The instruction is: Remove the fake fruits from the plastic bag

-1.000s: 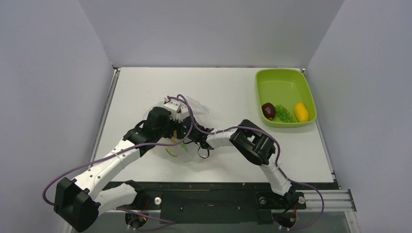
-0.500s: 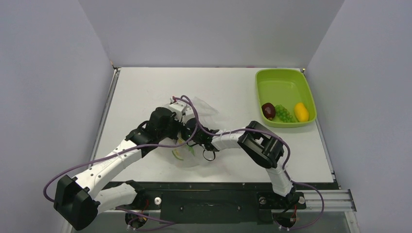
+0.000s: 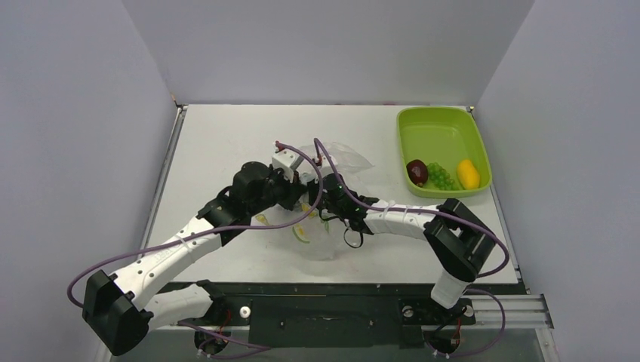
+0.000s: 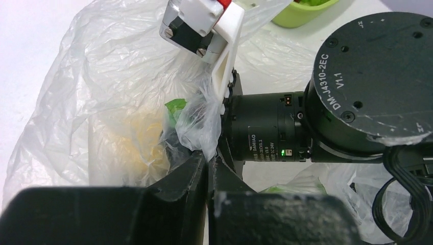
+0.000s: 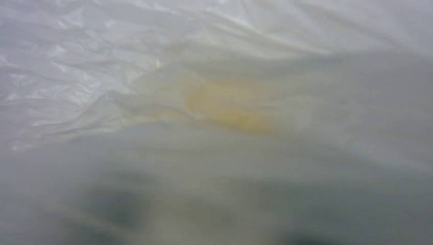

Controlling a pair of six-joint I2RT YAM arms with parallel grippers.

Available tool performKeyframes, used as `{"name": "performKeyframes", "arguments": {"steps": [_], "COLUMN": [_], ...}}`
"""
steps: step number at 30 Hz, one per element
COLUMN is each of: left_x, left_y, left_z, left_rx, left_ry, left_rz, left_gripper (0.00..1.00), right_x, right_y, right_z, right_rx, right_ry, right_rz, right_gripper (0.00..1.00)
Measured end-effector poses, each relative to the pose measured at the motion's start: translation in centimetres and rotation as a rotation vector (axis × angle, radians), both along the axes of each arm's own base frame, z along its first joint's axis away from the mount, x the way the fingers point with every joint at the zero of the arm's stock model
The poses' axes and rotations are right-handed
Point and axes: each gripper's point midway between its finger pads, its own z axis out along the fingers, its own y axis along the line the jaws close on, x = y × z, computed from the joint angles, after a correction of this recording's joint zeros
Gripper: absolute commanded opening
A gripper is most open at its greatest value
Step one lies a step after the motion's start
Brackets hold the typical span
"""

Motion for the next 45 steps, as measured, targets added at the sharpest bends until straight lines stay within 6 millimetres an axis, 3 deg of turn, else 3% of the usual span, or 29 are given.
{"name": "performKeyframes", "arguments": {"steps": [6,8,11,14,17,22,29,31,35,41,45], "left_x": [-0.4,1.4,2.7,2.2,2.1,2.3,2.4,2.5,2.6,1.5,1.3], "left_y": [-1.0,2.0,6.1,7.0,7.1,7.6,7.7,7.8,8.4,9.3,9.9], "left_z": [1.0,0.0,-2.5,-3.9,-4.0,-4.6,-4.7,-4.5,-3.8,-0.8,0.0], "left_rx": [-0.039,0.041,0.151,0.208,0.223,0.259,0.272,0.273,0.269,0.175,0.15], "left_ry": [-0.017,-0.047,-0.025,-0.007,-0.013,-0.008,-0.01,-0.019,-0.038,-0.13,-0.167], "left_rz": [-0.025,0.113,0.254,0.261,0.262,0.276,0.287,0.3,0.331,0.349,0.372], "left_gripper": [0.0,0.0,0.0,0.0,0.0,0.0,0.0,0.0,0.0,0.0,0.0], "right_x": [0.4,0.6,1.4,2.0,2.0,0.4,-2.7,-3.7,-5.0,-5.9,-6.6], "right_y": [-3.3,-4.2,-5.0,-4.9,-4.7,-3.9,-4.2,-4.2,-4.3,-4.2,-3.4], "right_z": [0.2,0.5,2.4,3.5,3.7,4.3,10.8,11.3,10.0,6.2,4.2], "right_rx": [-0.064,-0.087,-0.056,-0.017,-0.002,0.011,0.115,0.115,0.068,-0.005,-0.067], "right_ry": [-0.011,-0.018,-0.05,-0.049,-0.039,-0.024,-0.094,-0.092,-0.039,0.082,0.141], "right_rz": [-0.085,-0.111,-0.142,-0.128,-0.101,-0.039,0.08,0.125,0.187,0.218,0.248], "right_gripper": [0.22,0.23,0.12,0.08,0.05,0.0,0.0,0.0,0.0,0.0,0.0]}}
